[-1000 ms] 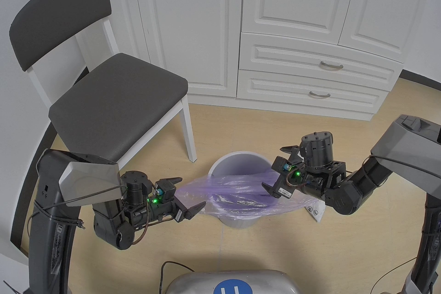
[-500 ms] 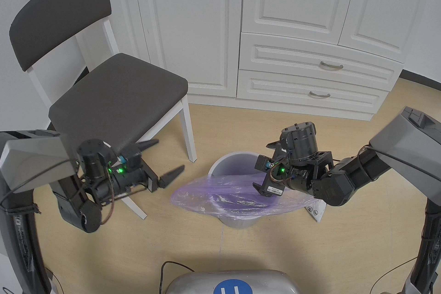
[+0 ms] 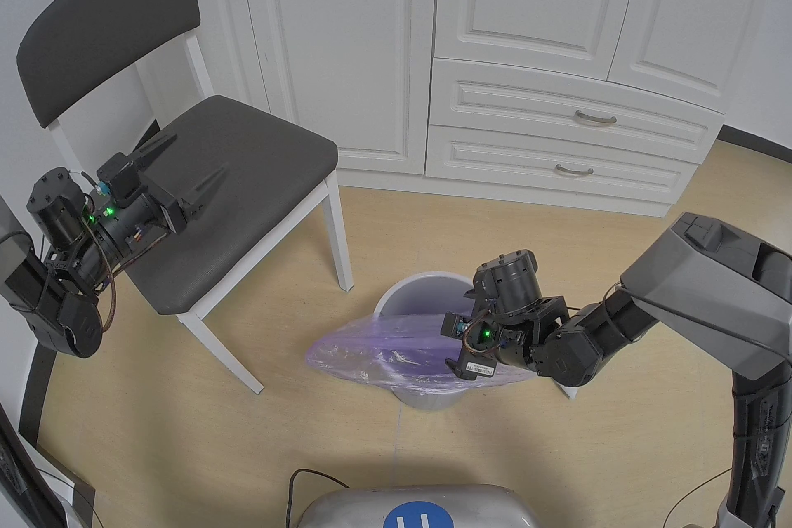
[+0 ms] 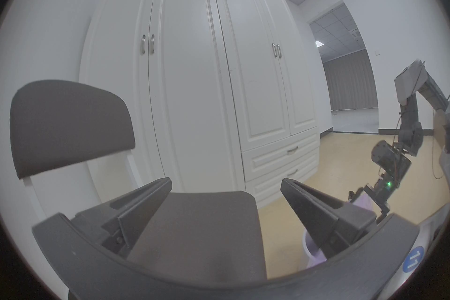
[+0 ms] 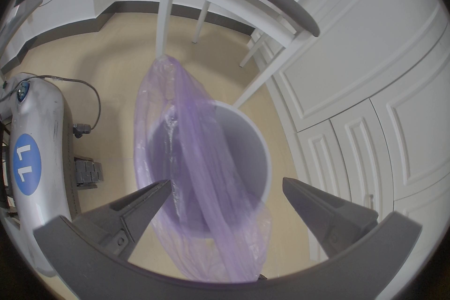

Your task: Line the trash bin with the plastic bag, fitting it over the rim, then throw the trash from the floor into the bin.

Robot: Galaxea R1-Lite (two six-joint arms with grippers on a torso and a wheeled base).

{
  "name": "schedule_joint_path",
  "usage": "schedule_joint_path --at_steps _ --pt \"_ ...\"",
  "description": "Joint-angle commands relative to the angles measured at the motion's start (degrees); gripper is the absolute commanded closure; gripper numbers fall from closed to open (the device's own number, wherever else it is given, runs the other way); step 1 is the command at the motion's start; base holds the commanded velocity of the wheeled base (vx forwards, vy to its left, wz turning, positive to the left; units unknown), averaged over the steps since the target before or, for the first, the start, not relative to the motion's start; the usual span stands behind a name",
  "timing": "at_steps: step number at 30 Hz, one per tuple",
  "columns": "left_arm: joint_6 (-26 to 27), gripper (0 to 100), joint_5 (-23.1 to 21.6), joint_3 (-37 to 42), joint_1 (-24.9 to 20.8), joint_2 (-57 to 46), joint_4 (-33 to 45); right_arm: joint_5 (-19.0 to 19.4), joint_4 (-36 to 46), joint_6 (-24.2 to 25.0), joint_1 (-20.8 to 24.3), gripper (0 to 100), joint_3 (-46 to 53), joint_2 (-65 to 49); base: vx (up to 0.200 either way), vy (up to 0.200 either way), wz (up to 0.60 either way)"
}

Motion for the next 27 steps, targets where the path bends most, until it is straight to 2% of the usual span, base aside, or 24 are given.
schedule_joint_path --at_steps 1,15,19,20,27 --pt "0.1 0 0.1 -1.3 1.0 -1.3 0.0 -0.1 0.0 0.0 0.2 0 -0.2 2.2 0.0 0.0 0.0" --pt "0.5 0 0.3 -2.7 2.1 0.4 0.0 -0.1 -0.1 0.3 -0.7 0 -7.0 9.5 0.0 0.0 0.0" --pt "0.7 0 2.1 -3.9 2.4 1.4 0.0 -0.1 -0.1 0.2 -2.1 0 -9.3 10.6 0.0 0.0 0.0" --pt "0.7 0 2.1 -3.9 2.4 1.4 0.0 -0.1 -0.1 0.2 -2.1 100 -9.3 10.6 0.0 0.0 0.0" --pt "0.8 0 2.1 -3.8 2.4 1.5 0.0 0.6 0.1 0.6 -2.4 100 -14.7 10.7 0.0 0.0 0.0"
